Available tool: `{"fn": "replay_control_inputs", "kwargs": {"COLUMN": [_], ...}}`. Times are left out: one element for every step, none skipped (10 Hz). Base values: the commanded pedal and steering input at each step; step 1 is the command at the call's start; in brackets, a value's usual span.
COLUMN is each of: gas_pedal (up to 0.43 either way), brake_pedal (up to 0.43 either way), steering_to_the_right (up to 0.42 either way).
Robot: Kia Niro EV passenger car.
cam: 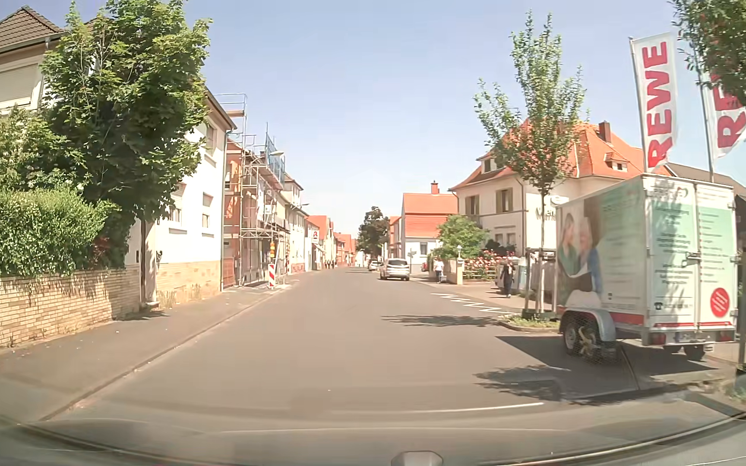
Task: Follow the waypoints while adhering to traffic rules and regulations
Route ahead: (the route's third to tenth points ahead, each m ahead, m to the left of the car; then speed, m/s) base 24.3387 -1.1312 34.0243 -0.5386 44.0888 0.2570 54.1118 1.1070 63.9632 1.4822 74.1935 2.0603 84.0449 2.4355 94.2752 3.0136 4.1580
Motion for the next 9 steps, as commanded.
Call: {"fn": "replay_control_inputs", "kwargs": {"gas_pedal": [0.197, 0.197, 0.197, 0.197, 0.197, 0.197, 0.197, 0.197, 0.098], "brake_pedal": [0.000, 0.000, 0.000, 0.000, 0.000, 0.000, 0.000, 0.000, 0.000], "steering_to_the_right": [-0.164, -0.110, -0.076, -0.044, -0.028, -0.013, 0.003, 0.016, 0.032]}}
